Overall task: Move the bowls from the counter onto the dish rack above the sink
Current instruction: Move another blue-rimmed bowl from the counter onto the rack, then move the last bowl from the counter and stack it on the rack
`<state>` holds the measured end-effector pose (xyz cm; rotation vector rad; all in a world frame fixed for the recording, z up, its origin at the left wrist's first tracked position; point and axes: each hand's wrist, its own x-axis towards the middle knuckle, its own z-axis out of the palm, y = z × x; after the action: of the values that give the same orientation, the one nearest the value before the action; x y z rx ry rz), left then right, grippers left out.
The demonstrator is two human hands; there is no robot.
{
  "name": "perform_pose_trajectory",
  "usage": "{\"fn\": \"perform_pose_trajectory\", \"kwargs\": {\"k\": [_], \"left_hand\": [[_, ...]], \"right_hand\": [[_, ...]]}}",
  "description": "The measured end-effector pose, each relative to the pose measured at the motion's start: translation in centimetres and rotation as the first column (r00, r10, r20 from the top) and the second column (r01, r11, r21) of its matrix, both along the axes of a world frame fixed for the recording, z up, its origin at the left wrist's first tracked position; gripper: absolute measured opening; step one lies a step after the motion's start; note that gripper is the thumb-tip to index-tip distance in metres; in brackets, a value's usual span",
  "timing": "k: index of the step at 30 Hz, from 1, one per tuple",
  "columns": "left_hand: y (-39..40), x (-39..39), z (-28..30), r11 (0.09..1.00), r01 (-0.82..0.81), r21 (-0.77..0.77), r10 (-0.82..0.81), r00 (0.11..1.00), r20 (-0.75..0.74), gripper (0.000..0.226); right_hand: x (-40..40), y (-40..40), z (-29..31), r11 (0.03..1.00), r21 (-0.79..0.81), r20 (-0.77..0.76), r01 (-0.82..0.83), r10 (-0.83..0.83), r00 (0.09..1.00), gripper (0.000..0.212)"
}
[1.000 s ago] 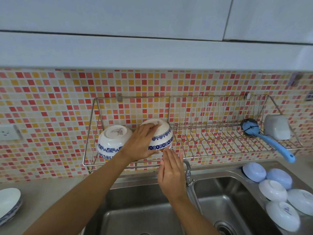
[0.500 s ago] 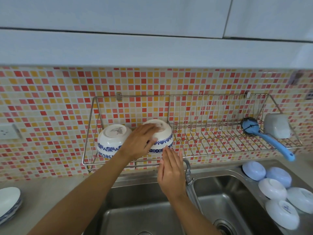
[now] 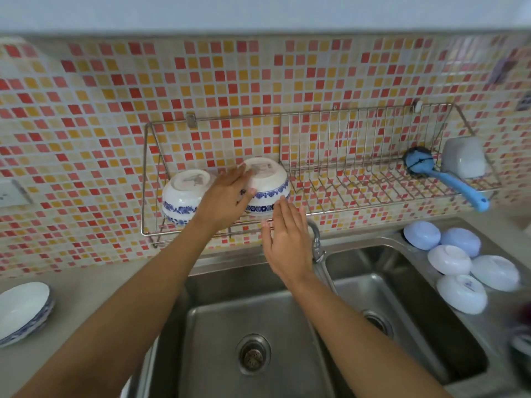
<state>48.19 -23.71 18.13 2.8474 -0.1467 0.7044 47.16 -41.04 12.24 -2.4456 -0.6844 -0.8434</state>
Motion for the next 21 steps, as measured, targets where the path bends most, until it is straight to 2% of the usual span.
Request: {"fn": "perform_pose_trajectory", "kwargs": {"k": [3, 6, 16, 19, 21], "left_hand": [[-0.3, 0.1, 0.0, 0.994, 0.041, 0.097, -0.037, 0.998, -0.043, 0.062], [-0.5, 0.4, 0.0, 0.99, 0.047, 0.135, -0.039, 0.997, -0.062, 0.061], [-0.6, -0.5, -0.5, 0.997, -0.045, 0.055, 0.052, 0.989, -0.136, 0.059], [-0.9, -1.7, -0.9, 0.996, -0.052, 0.066, 0.062, 0.986, -0.158, 0.062], [-1.0, -2.9, -1.4, 0.986, -0.078, 0.15, 0.099, 0.985, -0.141, 0.062]], "right_hand": [[-0.6, -0.1, 0.3, 0.998, -0.056, -0.081, 0.005, -0.01, 0.997, 0.067], [-0.7, -0.2, 0.4, 0.996, -0.085, -0.11, 0.005, -0.015, 0.994, 0.069], [-1.0, -0.8, 0.4, 0.979, -0.198, -0.208, -0.045, 0.003, 0.978, 0.076], [-1.5, -0.7, -0.3, 0.985, -0.17, -0.198, -0.037, 0.003, 0.98, 0.077], [-2.1, -0.4, -0.8, 0.993, -0.113, -0.194, -0.02, -0.002, 0.981, 0.078]]}}
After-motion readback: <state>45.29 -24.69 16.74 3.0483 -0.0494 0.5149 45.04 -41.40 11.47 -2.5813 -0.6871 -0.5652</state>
